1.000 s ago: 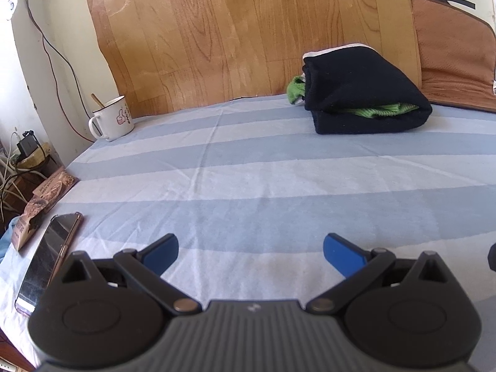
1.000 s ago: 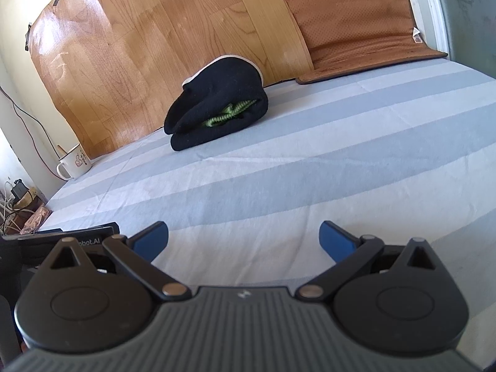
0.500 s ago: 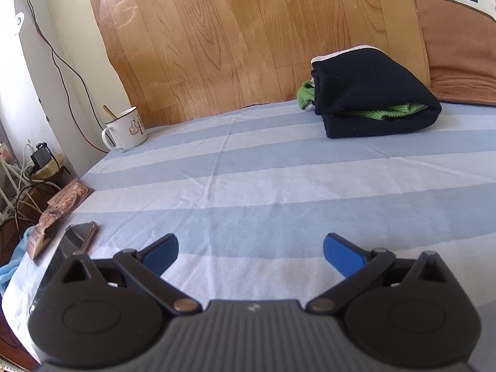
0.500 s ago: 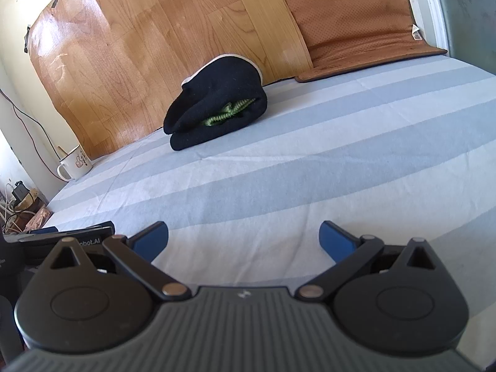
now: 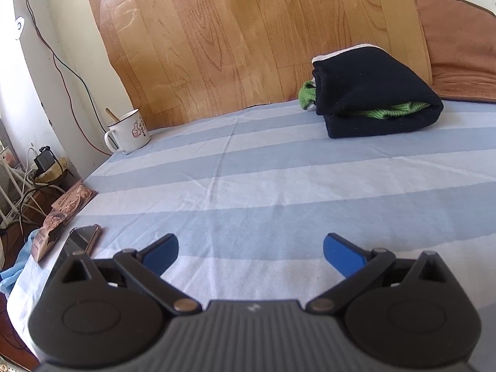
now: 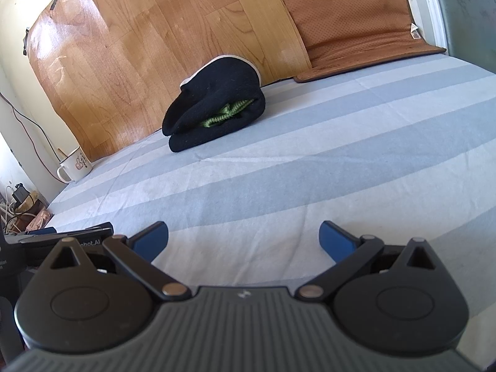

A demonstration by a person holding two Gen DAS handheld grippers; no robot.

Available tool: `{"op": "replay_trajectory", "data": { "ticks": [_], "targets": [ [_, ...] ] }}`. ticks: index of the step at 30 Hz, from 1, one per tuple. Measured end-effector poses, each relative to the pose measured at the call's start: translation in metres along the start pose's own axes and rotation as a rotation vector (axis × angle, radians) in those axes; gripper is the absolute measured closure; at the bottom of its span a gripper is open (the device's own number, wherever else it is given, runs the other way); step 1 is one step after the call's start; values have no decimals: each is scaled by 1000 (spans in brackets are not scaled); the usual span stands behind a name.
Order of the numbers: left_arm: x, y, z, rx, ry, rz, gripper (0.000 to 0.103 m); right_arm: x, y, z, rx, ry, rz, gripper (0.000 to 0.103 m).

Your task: Fold small clothes

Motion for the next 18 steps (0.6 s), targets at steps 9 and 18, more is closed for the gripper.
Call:
{"op": "replay_trajectory", "data": {
  "ticks": [9,18],
  "targets": [
    [-2,-1,2,6,-8,3,0,0,-1,1,0,0,1,0],
    [-5,-10,3,10,11,-139,0,-1,0,7,-29,-20,-20,0]
  ]
}}
Point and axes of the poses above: each gripper's, at about its wrist camera, not at the fingertips, and x roughly the way its jaws point, y to its left, z to its top, the point moved 6 cm from there along x, roughly the way its jaws point, and after that the axes turned 5 degrees about y, right-handed, at the moved point
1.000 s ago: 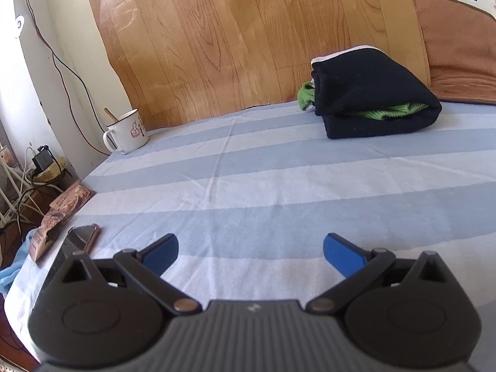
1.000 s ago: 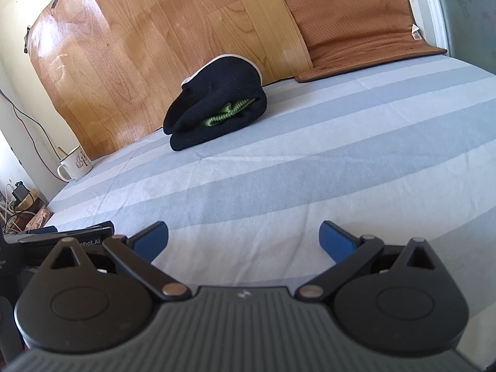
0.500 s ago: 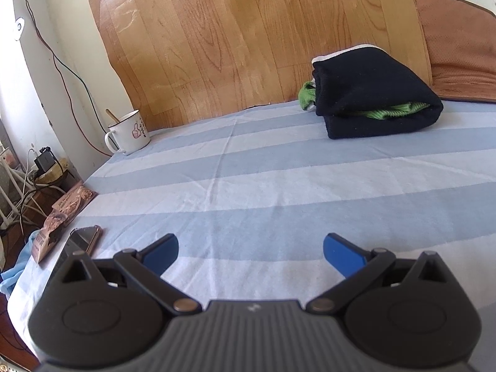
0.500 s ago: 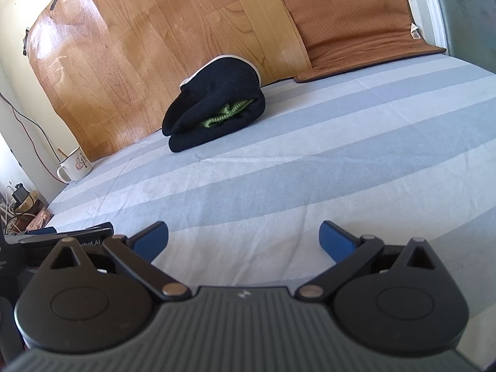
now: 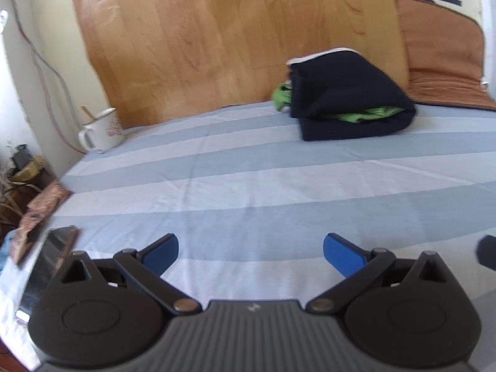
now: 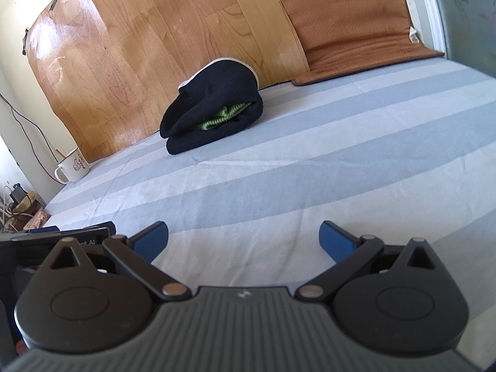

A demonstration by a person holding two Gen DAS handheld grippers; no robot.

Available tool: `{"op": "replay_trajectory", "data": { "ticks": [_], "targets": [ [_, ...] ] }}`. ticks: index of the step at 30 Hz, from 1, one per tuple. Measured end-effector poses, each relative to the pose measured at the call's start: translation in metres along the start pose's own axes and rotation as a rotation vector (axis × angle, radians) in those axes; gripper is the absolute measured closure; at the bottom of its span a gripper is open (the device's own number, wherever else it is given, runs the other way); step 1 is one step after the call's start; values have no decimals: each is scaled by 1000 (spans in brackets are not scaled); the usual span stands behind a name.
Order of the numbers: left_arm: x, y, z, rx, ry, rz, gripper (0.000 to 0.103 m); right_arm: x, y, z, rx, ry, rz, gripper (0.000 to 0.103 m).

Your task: Fold small clothes

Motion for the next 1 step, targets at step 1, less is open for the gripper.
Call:
{"op": "replay_trajectory", "data": {
  "ticks": [1],
  "targets": [
    [1,-2,1,1,8,-23,0,-1,0,3,-7,-10,-6,0]
  ]
}}
Point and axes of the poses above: each gripper's, at about its wrist camera, not at the fingertips, and x roughly the way its jaws point, y to its left, z to its top, the point moved 6 cm from there along x, roughly the way its jaws point, and after that the axes turned 5 degrees about y, right-handed, at the moved point
